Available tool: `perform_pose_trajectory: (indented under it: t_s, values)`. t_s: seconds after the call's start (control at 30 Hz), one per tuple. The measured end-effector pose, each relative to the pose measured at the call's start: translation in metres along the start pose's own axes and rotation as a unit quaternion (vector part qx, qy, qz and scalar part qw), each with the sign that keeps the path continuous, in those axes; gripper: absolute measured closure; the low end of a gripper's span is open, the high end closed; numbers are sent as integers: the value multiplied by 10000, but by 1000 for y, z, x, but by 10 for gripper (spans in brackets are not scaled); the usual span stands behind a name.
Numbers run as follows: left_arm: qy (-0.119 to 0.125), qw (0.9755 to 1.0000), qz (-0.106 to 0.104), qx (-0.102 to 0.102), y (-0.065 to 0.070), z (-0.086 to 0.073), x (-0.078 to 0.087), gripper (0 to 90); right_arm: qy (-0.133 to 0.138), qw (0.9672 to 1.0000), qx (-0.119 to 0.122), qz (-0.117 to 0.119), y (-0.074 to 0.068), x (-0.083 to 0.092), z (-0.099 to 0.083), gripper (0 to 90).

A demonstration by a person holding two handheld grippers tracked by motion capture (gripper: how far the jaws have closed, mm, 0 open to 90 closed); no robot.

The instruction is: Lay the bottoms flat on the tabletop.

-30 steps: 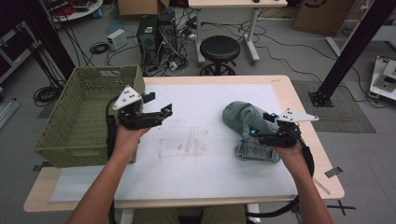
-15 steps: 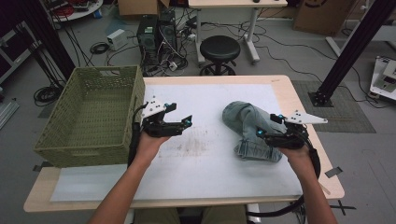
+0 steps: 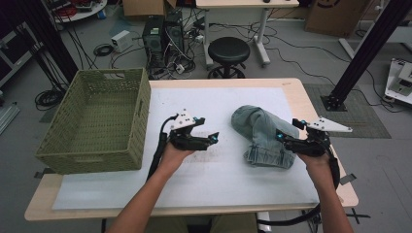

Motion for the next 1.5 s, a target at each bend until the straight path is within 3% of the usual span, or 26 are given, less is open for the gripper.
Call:
perform_pose_trajectory:
  t_s: [0.2,0.4,0.6,0.7,0.8,0.97,1.07,1.3,1.5]
  values:
    - [-246,9983,-508,-125,38,-18,-30,252,-17,9997,-124,-205,8,6,-5,208]
    - [-366,9946,-949,-195,77,-24,-60,252,4,9995,-202,-245,12,10,-12,208]
    - [-548,9907,-1214,-264,105,-31,-83,251,20,9993,-240,-273,16,14,-16,208]
    - [-607,9912,-1145,-261,111,-34,-92,233,4,9993,-253,-267,15,15,-17,208]
    - [-639,9927,-976,-303,114,-36,-100,240,15,9992,-272,-277,15,16,-18,208]
    - [-682,9953,-575,-380,114,-36,-107,429,22,9992,-280,-281,16,18,-20,208]
    - [-681,9958,-536,-312,110,-35,-108,556,42,9991,-311,-272,16,19,-21,208]
    - [-571,9967,-524,-246,101,-32,-100,608,38,9990,-340,-282,17,21,-22,208]
    - [-504,9978,-411,-114,76,-33,-81,618,57,9990,-339,-283,16,22,-21,208]
Point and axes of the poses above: each handheld gripper's, and its own axes: x roughly backward along the jaws, z roughly out of its top, y roughly to its right, the point moved 8 cm from there along -x, roughly forward along the jaws, and after that the axes turned 7 degrees about z, right-handed, at the moved point
